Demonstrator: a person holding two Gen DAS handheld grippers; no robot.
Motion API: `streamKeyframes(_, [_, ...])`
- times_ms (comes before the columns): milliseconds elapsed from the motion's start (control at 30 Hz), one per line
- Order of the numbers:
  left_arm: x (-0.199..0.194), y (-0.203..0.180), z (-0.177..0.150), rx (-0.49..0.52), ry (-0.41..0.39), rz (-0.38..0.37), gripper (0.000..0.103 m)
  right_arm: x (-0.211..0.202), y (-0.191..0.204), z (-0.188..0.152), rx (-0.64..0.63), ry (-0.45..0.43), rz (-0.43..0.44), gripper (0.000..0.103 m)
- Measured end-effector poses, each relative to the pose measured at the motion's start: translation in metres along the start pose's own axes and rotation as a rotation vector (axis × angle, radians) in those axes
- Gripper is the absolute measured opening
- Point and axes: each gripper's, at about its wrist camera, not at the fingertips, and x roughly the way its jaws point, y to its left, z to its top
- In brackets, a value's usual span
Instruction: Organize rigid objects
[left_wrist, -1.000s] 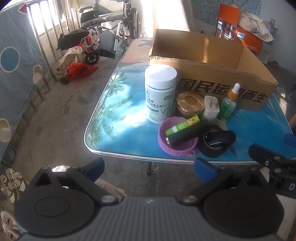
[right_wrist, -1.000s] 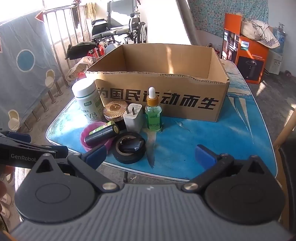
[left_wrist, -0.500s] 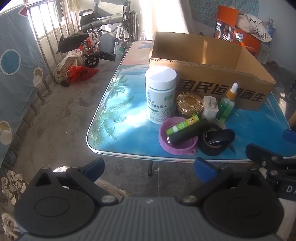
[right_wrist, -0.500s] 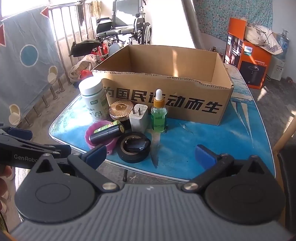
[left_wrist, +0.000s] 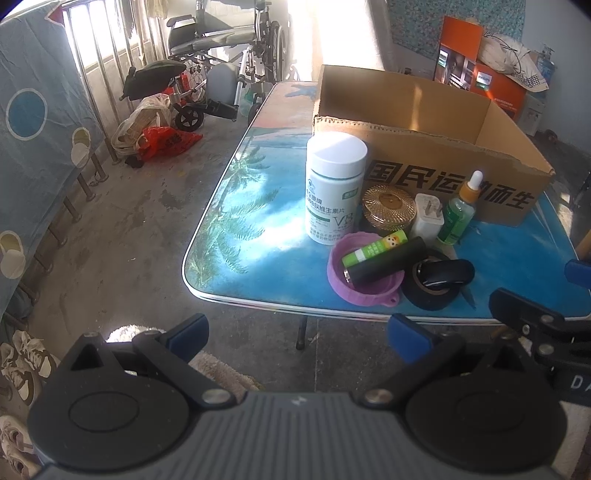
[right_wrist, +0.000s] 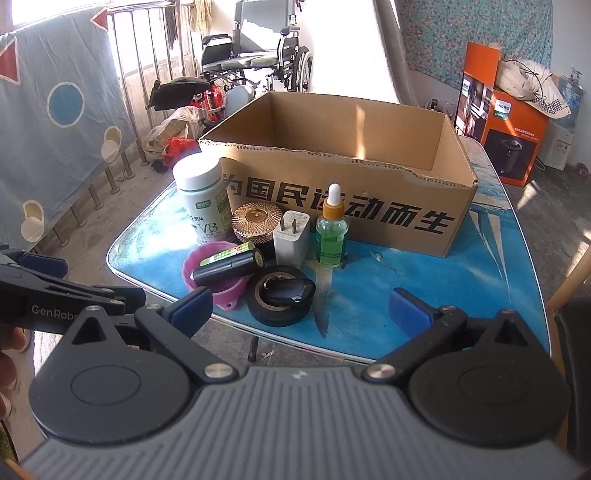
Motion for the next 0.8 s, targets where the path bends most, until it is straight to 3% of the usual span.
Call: streamKeyframes(800, [-0.0018, 0.0050, -0.0030, -0.006, -0.004, -0.015, 0.103, -0.0009, 0.0063, -0.0033, 0.004, 0.012, -0.010, 0.102])
